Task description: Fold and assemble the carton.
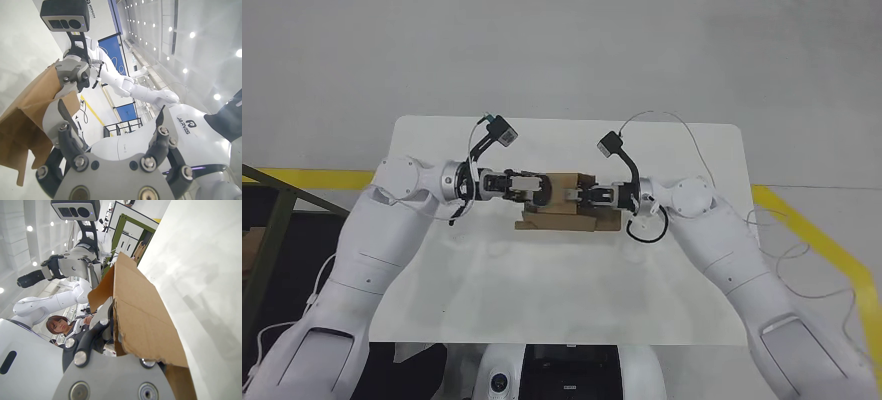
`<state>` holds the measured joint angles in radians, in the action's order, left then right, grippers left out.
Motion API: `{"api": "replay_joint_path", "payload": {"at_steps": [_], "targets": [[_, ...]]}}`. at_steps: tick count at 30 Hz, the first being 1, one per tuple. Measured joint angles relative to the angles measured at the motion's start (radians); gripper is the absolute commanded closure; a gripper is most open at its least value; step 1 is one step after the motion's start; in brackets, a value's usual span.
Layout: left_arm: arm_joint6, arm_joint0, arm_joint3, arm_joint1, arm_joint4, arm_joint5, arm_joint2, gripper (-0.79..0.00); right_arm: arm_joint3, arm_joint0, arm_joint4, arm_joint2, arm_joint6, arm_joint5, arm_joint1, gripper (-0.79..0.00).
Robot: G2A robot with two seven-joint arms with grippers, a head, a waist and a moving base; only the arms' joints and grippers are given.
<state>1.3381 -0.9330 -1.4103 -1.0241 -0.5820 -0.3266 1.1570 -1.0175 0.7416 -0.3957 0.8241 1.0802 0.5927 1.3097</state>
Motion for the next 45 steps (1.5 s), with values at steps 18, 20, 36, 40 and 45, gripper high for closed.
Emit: {"api": "replay_joint_path", "payload": {"at_steps": [18, 20, 36, 40, 45], "targets": [[-0.069, -0.050, -0.050, 0.010, 0.054, -0.061, 0.041, -0.785, -0.031, 0.026, 0.003, 0.028, 0.004, 0.000, -0.005, 0.000], [-0.063, -0.059, -0.050, 0.013, 0.031, -0.062, 0.061, -0.785, -0.034, 0.030, 0.001, 0.034, 0.006, 0.001, -0.007, 0.000], [-0.106, -0.071, 0.015, 0.021, 0.045, -0.062, 0.104, -0.785, -0.080, 0.050, 0.004, 0.055, 0.028, 0.000, -0.013, 0.000], [-0.122, -0.059, 0.033, 0.019, 0.041, -0.057, 0.102, -0.785, -0.086, 0.052, 0.006, 0.048, 0.040, 0.000, -0.012, 0.000], [-0.128, -0.044, 0.048, 0.015, 0.044, -0.056, 0.087, -0.785, -0.086, 0.048, 0.005, 0.034, 0.048, 0.000, -0.007, 0.000]]}}
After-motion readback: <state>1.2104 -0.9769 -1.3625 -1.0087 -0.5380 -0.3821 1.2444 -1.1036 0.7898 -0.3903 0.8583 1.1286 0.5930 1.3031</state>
